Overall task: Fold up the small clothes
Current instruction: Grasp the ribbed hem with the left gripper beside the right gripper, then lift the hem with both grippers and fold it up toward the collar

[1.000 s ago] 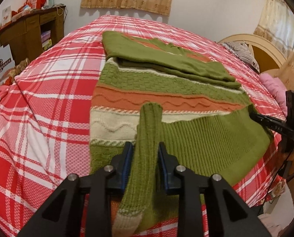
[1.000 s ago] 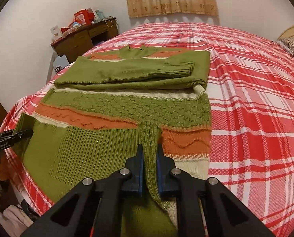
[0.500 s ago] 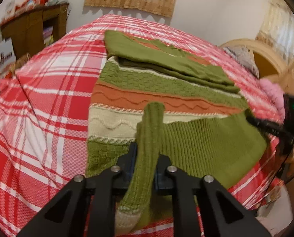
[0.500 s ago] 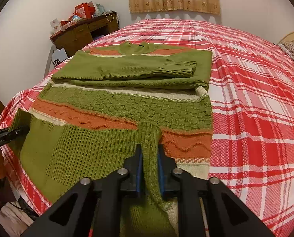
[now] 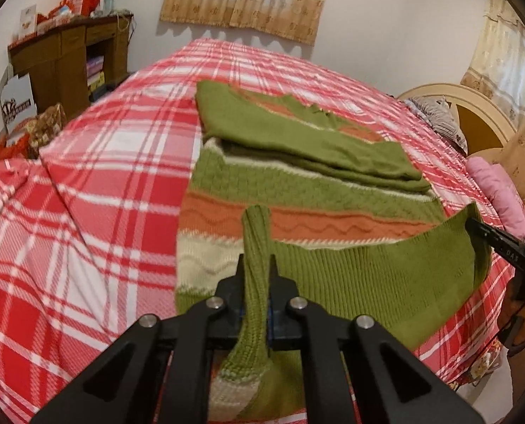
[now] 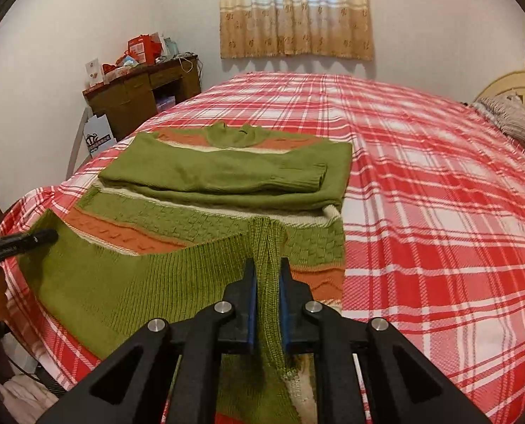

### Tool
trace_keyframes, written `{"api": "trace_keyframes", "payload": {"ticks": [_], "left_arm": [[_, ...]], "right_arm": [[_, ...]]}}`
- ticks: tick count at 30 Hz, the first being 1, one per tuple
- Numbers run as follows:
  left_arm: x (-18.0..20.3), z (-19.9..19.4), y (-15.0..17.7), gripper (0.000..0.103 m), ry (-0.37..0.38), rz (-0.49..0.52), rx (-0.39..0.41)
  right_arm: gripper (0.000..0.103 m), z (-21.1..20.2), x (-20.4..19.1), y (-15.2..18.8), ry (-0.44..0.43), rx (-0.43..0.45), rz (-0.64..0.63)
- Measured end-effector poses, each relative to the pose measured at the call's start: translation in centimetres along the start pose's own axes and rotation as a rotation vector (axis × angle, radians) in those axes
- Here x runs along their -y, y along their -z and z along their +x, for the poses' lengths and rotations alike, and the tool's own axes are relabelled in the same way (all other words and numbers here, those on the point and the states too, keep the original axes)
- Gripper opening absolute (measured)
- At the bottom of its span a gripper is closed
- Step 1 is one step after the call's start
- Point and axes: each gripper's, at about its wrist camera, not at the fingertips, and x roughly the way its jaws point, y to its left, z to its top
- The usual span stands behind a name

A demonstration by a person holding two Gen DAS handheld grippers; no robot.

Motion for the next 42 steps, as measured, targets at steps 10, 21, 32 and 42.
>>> {"api": "trace_keyframes", "payload": {"ticks": [10, 21, 32, 42], "left_arm": [[-0.5, 2.4, -0.4, 0.009, -0.050, 0.020, -0.070], [0.1, 0.8, -1.2, 0.007, -0.096, 0.039, -0.030], [0.1, 0.7, -6.1, 0.007, -0.141, 0.033, 0.099], [-0.4, 3.1, -10.1, 0.005, -0.148, -0.003, 0.092]], "right_arm": [[0.010, 1.6, 0.6, 0.8, 0.014, -0.032, 0.031], [0.010, -0.5, 0.0, -0.5, 0.010, 0.000, 0.013], [0.010, -0.9, 0.2, -4.3, 0.047, 0.104, 0.050], [0.010, 1.1, 0.6, -7.1, 0.080, 0.129, 0.033]]}}
